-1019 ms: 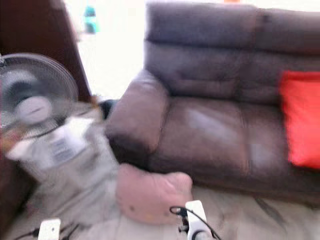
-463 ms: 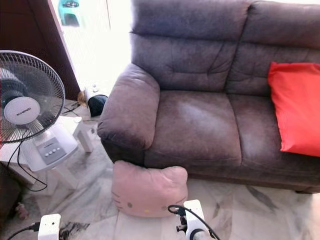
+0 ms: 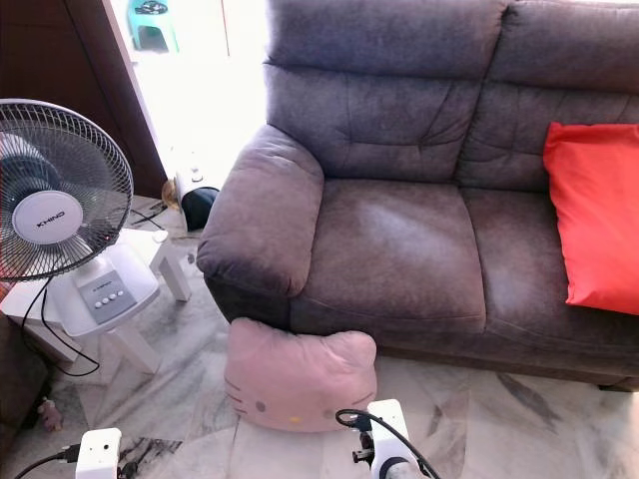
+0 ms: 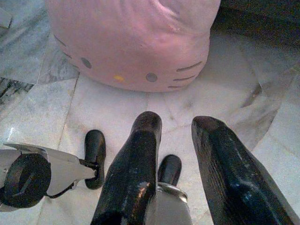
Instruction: Move the pillow to the sofa from floor
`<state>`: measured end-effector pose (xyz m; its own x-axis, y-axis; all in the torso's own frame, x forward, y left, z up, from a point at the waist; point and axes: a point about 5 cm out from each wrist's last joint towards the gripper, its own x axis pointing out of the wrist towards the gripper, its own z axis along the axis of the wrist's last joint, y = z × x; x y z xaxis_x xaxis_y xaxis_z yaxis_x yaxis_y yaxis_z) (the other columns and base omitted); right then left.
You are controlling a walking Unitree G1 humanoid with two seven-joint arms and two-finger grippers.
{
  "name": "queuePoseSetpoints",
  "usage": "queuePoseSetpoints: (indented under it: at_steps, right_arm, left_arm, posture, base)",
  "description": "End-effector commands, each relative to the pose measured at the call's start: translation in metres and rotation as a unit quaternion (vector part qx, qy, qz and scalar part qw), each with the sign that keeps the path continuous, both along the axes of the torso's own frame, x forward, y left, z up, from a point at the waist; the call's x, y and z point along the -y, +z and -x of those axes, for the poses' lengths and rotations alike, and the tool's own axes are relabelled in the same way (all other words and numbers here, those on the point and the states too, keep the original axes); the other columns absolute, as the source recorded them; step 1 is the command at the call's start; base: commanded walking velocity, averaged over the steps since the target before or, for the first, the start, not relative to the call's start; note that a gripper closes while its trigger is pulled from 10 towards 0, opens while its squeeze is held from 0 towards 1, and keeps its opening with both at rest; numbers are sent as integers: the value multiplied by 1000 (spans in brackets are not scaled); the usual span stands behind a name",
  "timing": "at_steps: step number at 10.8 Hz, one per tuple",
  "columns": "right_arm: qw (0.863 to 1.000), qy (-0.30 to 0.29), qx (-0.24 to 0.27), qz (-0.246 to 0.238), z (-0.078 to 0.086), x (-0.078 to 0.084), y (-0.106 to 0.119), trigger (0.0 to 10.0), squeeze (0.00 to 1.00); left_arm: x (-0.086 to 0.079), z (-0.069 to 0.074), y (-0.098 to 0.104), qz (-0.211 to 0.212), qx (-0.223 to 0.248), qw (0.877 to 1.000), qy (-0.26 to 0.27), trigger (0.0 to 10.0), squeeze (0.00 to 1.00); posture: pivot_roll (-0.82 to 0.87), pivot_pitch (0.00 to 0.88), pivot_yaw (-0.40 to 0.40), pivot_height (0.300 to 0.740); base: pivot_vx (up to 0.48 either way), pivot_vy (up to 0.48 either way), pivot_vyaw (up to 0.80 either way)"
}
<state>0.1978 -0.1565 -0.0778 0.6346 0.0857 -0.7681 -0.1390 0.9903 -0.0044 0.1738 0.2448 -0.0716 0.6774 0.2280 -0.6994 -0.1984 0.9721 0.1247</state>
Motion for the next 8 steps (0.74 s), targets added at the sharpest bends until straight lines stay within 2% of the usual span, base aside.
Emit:
queuePoseSetpoints:
  at_steps: [1,4,5,6,8]
  right_arm:
    - [1000,-6,-9,-4,6,3,-3,10000,0]
    - [1000,3,-4,-5,6,3,-2,10000,0]
    - [1000,16,0,-2,3,0,-1,10000,0]
    - [1000,-10,-1,-18,4,1,-1,10000,0]
    - [1000,3,-3,-11,4,0,-2,10000,0]
  left_arm:
    - [-3,10,-5,-2,-21,1000,4,10000,0]
    - [-4,12,-5,-3,-24,1000,0,10000,0]
    - [-4,11,-5,-2,-23,1000,0,10000,0]
    - [-3,10,-4,-2,-22,1000,0,10000,0]
    - [-2,10,-5,-2,-23,1000,1,10000,0]
  posture:
    - [140,66,8,740]
    - [131,46,11,740]
    - [131,52,12,740]
    - [134,60,12,740]
    - [136,67,11,740]
  base:
    - [244,0,0]
    - [240,0,0]
    - [255,0,800]
    - [270,0,0]
    - [272,0,0]
